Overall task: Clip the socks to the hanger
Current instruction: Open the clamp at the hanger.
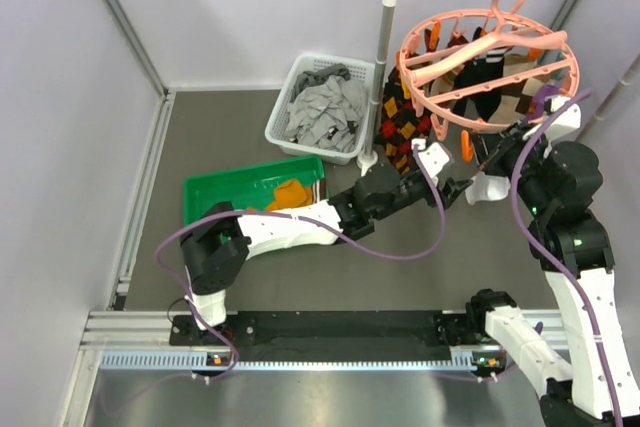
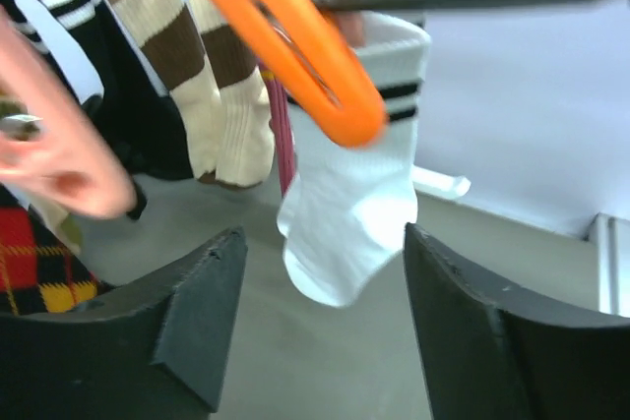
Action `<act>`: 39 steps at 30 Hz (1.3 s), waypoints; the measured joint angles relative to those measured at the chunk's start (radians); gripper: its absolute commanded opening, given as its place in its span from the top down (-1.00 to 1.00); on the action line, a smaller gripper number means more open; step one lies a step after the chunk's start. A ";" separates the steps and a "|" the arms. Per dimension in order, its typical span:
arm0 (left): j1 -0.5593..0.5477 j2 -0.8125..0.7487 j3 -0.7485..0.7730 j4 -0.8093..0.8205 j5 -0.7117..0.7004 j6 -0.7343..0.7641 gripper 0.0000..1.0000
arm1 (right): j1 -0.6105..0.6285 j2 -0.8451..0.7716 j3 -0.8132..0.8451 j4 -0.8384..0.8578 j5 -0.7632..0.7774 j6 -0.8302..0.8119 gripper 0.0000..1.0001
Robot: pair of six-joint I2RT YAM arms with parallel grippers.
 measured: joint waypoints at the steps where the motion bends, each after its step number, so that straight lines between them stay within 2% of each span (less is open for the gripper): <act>1: 0.006 -0.002 0.000 0.004 0.014 -0.010 -0.48 | 0.000 -0.003 -0.006 0.004 -0.001 -0.001 0.99; 7: 0.029 -0.029 0.000 0.042 0.093 -0.092 -0.54 | 0.000 -0.013 -0.023 0.018 -0.005 -0.006 0.98; 14: 0.026 -0.032 0.018 0.048 0.103 -0.161 -0.53 | 0.000 -0.019 -0.032 0.046 -0.005 -0.007 0.97; 22: 0.027 -0.031 0.061 0.045 0.090 -0.222 -0.40 | 0.000 -0.031 -0.056 0.058 0.002 -0.008 0.97; 25: 0.027 -0.031 0.087 0.039 0.072 -0.235 -0.27 | 0.000 -0.031 -0.056 0.061 0.003 -0.007 0.97; 34: 0.023 -0.013 0.116 0.021 0.023 -0.251 0.50 | 0.000 -0.032 -0.056 0.076 0.005 -0.008 0.95; 36: 0.022 -0.011 0.116 0.018 0.013 -0.253 0.70 | 0.000 -0.032 -0.056 0.076 0.007 -0.009 0.90; 39: 0.023 -0.011 0.117 0.010 0.007 -0.249 0.81 | 0.000 -0.032 -0.056 0.076 0.008 -0.009 0.71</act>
